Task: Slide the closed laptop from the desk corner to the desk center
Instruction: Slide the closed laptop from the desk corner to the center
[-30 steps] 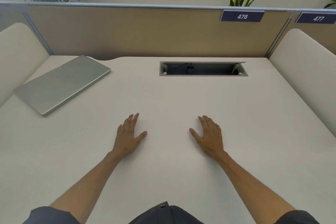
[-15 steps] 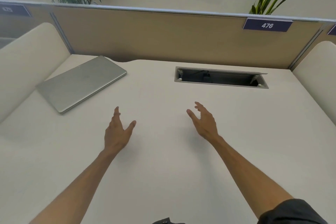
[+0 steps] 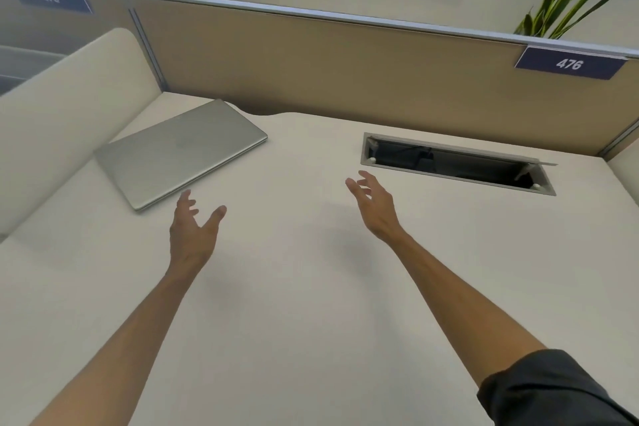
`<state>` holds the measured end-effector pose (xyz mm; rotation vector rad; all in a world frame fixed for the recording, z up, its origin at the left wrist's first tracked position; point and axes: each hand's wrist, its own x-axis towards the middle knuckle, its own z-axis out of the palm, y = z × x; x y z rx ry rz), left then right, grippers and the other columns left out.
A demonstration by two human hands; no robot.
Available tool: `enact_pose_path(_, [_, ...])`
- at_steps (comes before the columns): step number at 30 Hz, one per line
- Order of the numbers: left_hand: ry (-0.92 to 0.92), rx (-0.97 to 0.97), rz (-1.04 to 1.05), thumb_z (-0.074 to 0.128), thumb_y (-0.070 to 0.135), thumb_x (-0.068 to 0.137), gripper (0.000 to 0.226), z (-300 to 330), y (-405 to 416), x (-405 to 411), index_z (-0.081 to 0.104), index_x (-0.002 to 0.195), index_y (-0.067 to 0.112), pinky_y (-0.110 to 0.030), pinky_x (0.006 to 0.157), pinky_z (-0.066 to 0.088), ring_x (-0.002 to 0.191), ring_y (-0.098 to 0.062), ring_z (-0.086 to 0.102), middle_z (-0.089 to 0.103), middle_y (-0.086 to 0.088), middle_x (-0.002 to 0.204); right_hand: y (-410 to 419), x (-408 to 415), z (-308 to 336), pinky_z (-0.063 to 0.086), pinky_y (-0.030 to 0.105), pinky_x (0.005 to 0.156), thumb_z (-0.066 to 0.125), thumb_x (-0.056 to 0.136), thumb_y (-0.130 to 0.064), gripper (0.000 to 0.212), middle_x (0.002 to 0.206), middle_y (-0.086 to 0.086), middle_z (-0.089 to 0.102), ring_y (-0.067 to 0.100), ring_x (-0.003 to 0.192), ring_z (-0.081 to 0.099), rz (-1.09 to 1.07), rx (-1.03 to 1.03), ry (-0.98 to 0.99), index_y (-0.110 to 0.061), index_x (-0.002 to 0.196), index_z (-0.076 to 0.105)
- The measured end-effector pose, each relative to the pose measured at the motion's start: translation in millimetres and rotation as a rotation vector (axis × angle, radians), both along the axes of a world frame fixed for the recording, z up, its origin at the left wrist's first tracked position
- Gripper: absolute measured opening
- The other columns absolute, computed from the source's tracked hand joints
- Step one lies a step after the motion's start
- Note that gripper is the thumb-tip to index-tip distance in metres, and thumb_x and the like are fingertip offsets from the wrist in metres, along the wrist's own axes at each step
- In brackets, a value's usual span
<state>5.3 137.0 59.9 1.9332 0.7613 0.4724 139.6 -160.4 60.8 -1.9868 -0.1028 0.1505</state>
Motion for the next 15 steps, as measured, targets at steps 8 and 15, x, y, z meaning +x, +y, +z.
enact_pose_path(8, [-0.014,-0.019,0.085,0.067,0.038,0.087,0.07,-2,42,9,0.034,0.146,0.02,-0.031,0.093,0.036,0.123,-0.02,0.05,0.051,-0.004,0.139,56,26,0,0.045,0.033,0.096,0.052,0.09,-0.062,0.062,0.13,0.0,0.058,0.018,0.114,0.056,0.06,0.015,0.015,-0.026,0.141,0.047])
enact_pose_path(15, [-0.006,-0.025,0.135,0.067,0.038,0.087,0.07,-6,74,19,0.034,0.146,0.02,-0.031,0.096,0.036,0.126,-0.022,0.048,0.05,-0.007,0.139,102,50,2,0.043,0.029,0.089,0.051,0.09,-0.063,0.062,0.129,-0.001,0.058,0.017,0.11,0.056,0.124,0.007,0.009,-0.026,0.14,0.047])
